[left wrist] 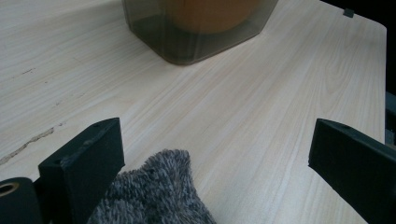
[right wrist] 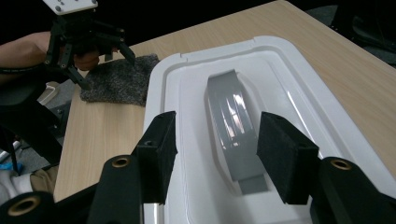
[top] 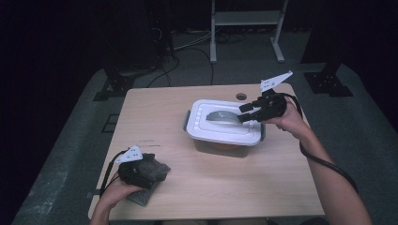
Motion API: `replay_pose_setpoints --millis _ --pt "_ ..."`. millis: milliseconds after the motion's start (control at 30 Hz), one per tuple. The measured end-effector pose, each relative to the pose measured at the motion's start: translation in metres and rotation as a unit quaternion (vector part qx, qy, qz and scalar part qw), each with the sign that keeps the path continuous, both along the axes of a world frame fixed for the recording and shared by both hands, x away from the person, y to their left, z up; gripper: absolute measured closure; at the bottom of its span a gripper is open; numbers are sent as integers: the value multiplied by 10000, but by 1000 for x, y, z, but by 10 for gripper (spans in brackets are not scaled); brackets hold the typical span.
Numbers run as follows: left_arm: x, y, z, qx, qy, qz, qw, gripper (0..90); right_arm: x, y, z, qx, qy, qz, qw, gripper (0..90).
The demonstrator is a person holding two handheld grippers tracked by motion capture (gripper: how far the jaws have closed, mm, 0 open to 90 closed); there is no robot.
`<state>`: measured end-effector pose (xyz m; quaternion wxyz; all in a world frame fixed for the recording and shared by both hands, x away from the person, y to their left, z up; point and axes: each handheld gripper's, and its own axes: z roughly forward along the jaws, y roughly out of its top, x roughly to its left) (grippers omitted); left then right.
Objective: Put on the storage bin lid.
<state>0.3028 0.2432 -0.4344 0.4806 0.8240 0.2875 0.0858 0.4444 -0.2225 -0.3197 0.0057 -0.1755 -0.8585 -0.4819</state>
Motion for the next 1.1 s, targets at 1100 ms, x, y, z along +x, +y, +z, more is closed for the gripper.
replay_pose_setpoints --millis 1100 --pt "0 -3 -1 -6 22 -12 10000 25 -47 -64 -10 31 87 -447 9990 424"
